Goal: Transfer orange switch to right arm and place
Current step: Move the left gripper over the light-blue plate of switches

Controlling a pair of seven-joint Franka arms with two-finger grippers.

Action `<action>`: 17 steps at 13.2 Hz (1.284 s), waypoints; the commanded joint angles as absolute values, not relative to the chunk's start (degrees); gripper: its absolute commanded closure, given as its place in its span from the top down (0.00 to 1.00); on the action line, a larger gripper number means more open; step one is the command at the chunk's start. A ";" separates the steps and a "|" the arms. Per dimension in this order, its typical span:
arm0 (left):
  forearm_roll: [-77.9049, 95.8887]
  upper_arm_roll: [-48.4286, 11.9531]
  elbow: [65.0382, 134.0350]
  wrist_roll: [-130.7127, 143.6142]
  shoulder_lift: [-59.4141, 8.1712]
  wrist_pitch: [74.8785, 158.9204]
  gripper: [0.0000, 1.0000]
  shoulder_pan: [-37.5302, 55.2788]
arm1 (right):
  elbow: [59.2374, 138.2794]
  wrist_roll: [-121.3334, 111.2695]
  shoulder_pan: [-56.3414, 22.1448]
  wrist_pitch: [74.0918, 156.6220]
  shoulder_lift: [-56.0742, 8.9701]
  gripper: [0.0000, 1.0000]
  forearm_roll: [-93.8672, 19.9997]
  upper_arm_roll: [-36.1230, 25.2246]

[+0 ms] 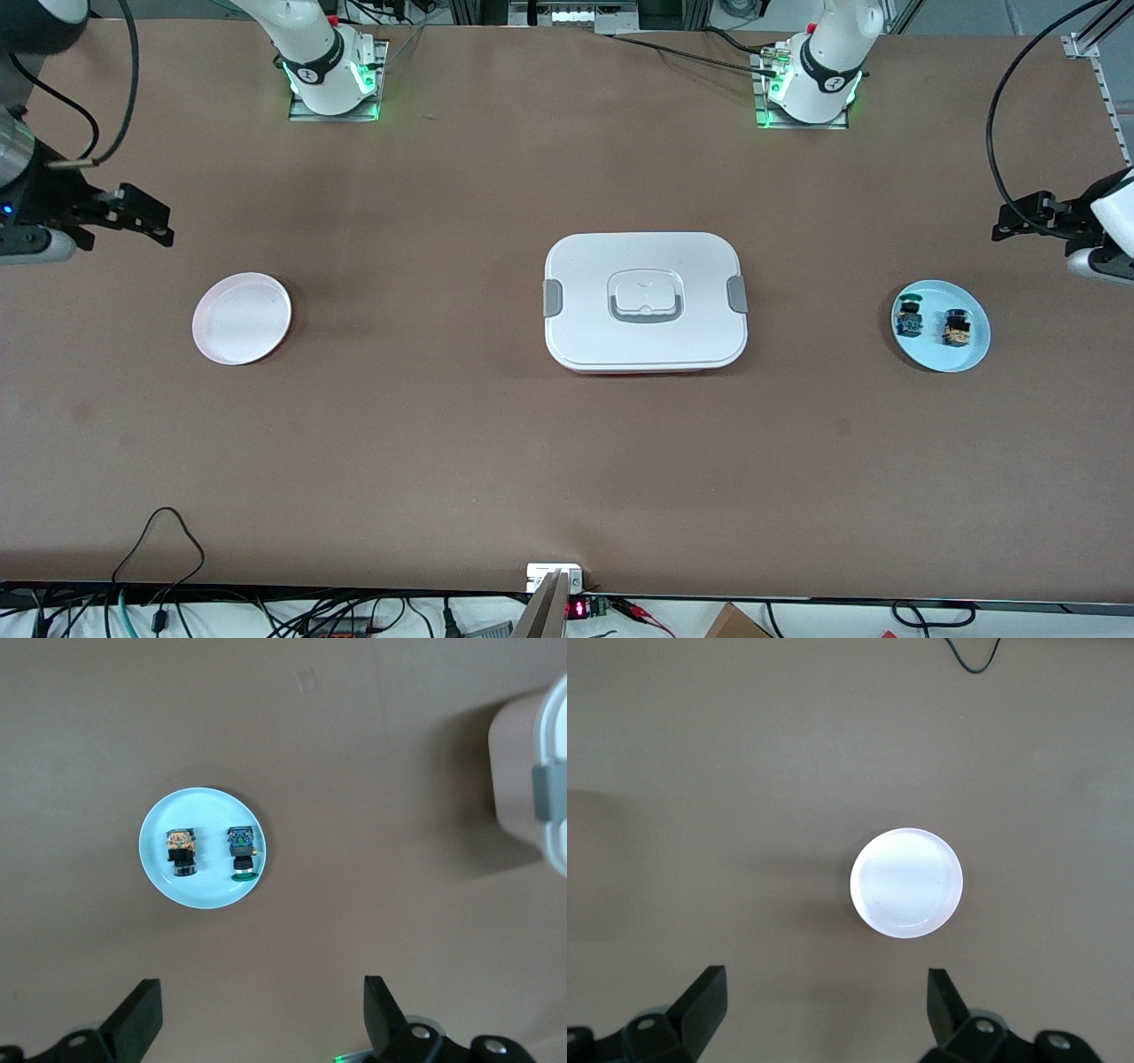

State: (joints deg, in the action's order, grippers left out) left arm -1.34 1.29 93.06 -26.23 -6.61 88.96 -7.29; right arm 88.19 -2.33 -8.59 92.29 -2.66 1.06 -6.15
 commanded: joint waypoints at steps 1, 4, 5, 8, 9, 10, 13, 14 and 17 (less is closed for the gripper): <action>-2.29 1.23 92.01 -42.12 -10.27 88.15 1.00 -9.92 | 83.59 -2.46 -8.61 89.30 -2.19 1.00 1.06 -6.06; -2.29 1.23 94.03 -62.51 -15.45 90.43 1.00 -12.74 | 83.49 -2.29 -8.70 89.74 -6.41 1.00 2.01 -6.15; -2.29 1.23 95.09 -68.32 -16.60 92.70 1.00 -13.96 | 83.50 -2.46 -8.18 89.74 -6.59 1.00 1.76 -6.15; -2.29 1.23 99.65 -82.74 -19.24 101.57 1.00 -15.20 | 83.06 -1.93 -7.82 89.74 -6.77 1.00 0.97 -6.59; -2.37 1.23 101.50 -87.23 -19.94 105.34 1.00 -15.21 | 83.06 -2.28 -7.82 89.56 -6.68 1.00 0.44 -6.68; -2.37 1.23 103.95 -91.02 -20.30 109.38 1.00 -15.21 | 83.06 -2.29 -8.17 89.30 -6.59 1.00 0.27 -6.59; -2.37 1.23 111.69 -100.26 -20.39 122.30 1.00 -16.25 | 83.06 -2.37 -8.09 89.21 -6.50 1.00 -0.70 -6.50; -2.37 1.23 113.45 -102.28 -21.26 125.91 1.00 -16.78 | 83.06 -2.37 -8.09 89.21 -6.33 1.00 -1.31 -6.59; -2.11 0.62 116.71 -109.14 -23.99 133.65 1.00 -19.85 | 82.88 -2.11 -7.82 89.21 -6.15 1.00 -1.06 -7.73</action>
